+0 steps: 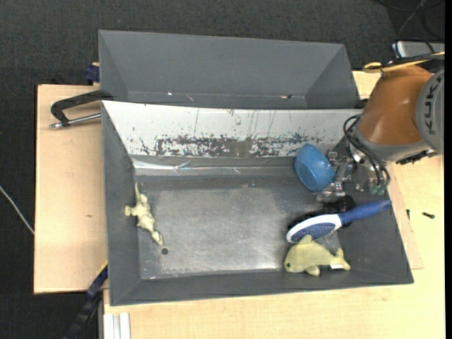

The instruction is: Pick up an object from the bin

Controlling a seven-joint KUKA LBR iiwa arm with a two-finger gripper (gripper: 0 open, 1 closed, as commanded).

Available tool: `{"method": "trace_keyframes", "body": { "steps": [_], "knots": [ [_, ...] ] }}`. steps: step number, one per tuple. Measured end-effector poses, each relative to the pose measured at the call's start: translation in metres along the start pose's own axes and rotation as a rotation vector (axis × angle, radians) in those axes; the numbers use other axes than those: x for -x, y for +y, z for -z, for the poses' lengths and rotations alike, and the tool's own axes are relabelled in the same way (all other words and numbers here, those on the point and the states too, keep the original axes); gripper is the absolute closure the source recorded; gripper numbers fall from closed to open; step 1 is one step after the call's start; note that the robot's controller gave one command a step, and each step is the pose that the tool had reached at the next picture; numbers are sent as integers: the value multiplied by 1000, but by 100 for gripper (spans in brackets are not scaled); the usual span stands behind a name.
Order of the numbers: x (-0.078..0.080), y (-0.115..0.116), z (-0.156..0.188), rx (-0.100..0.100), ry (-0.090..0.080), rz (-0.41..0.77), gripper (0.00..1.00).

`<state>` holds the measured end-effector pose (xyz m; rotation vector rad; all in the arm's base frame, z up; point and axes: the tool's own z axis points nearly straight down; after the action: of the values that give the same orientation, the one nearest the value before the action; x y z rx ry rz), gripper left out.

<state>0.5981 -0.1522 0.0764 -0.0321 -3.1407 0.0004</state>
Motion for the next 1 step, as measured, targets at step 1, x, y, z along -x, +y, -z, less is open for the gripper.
{"method": "trace_keyframes", "body": {
  "steps": [1],
  "knots": [
    [-26,10,121,-2,-15,-12,100]
  ]
}}
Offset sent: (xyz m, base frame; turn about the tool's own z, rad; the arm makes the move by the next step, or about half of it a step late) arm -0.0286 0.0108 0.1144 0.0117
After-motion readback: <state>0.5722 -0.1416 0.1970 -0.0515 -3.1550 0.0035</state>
